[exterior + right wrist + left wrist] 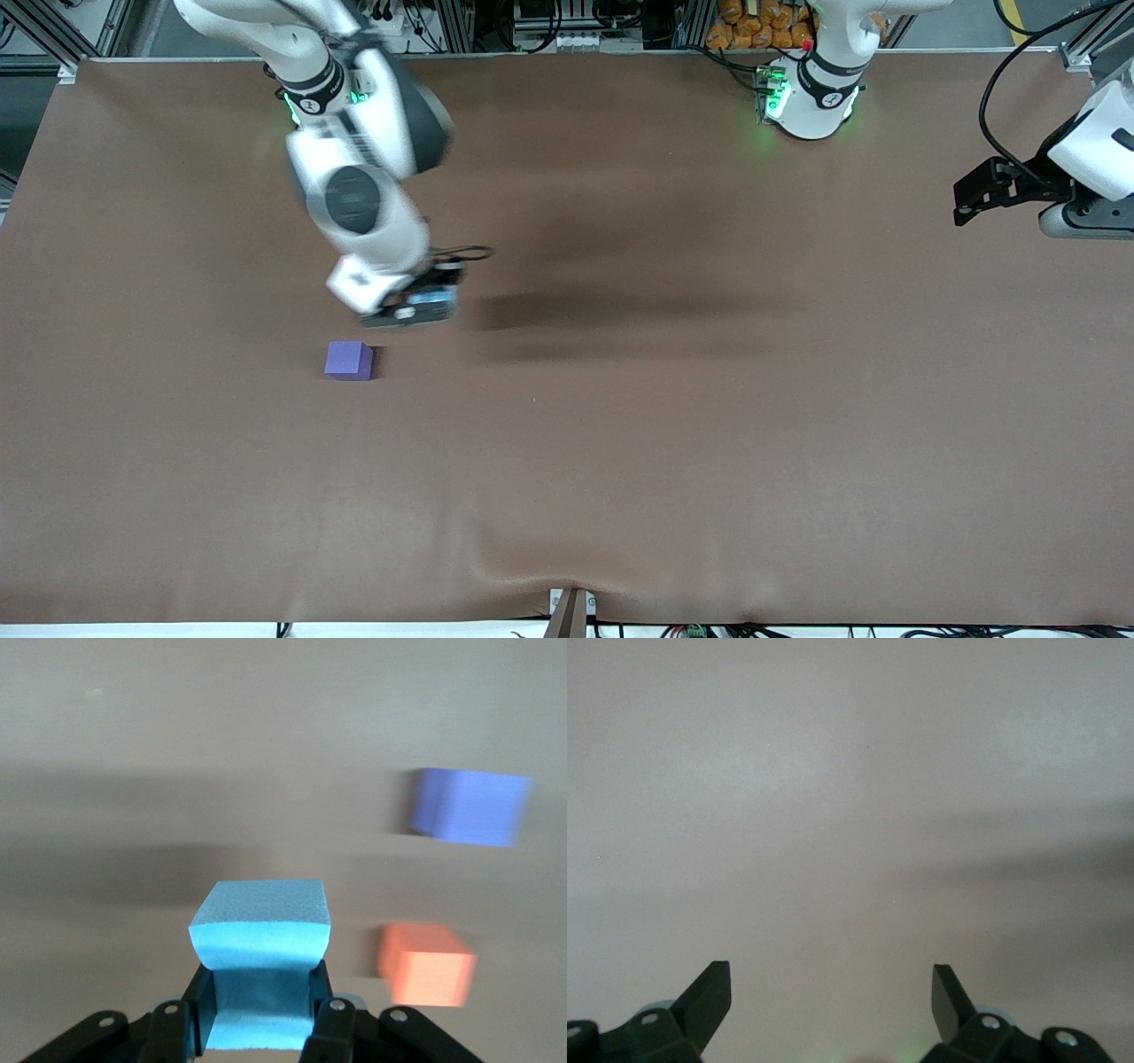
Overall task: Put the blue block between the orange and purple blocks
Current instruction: 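Carry the blue block between the orange and purple blocks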
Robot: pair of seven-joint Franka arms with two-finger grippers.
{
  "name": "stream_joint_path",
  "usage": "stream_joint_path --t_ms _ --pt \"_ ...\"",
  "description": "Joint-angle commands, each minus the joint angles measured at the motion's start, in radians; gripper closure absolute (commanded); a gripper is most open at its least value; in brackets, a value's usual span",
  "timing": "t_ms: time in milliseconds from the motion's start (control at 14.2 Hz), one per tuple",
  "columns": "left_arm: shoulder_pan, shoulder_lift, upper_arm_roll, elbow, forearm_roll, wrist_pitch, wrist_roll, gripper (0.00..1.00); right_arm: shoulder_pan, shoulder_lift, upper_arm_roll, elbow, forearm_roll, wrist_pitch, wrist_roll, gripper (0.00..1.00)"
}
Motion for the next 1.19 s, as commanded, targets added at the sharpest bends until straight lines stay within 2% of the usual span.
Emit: stream_joint_path --t_ms 0,281,422,703,914,1124 --pt "0.005 0.004 -0.002 0.022 0.005 -0.018 -0.001 0.00 -0.101 -0.061 0.021 -0.124 -0.008 0.029 -0.045 1.00" --pt "0.000 0.006 -0.005 0.022 0.005 -0.018 -0.002 0.00 -0.223 -0.084 0.023 -0.254 -0.010 0.160 -0.222 1.00" --pt "-0.004 0.006 -0.007 0.024 0.005 -0.018 -0.002 0.00 -0.233 -0.081 0.021 -0.332 -0.010 0.278 -0.240 1.00" --pt "-0.014 0.014 -0.015 0.051 0.002 -0.018 -0.008 0.00 -0.260 -0.065 0.021 -0.368 -0.008 0.335 -0.275 1.00" --pt "-0.014 0.014 -0.027 0.053 0.001 -0.018 -0.015 0.00 -0.256 -0.038 0.021 -0.417 -0.005 0.453 -0.275 1.00" --pt "0.000 0.021 -0.027 0.053 -0.001 -0.018 -0.002 0.00 -0.259 -0.001 0.021 -0.423 -0.005 0.486 -0.275 1.00"
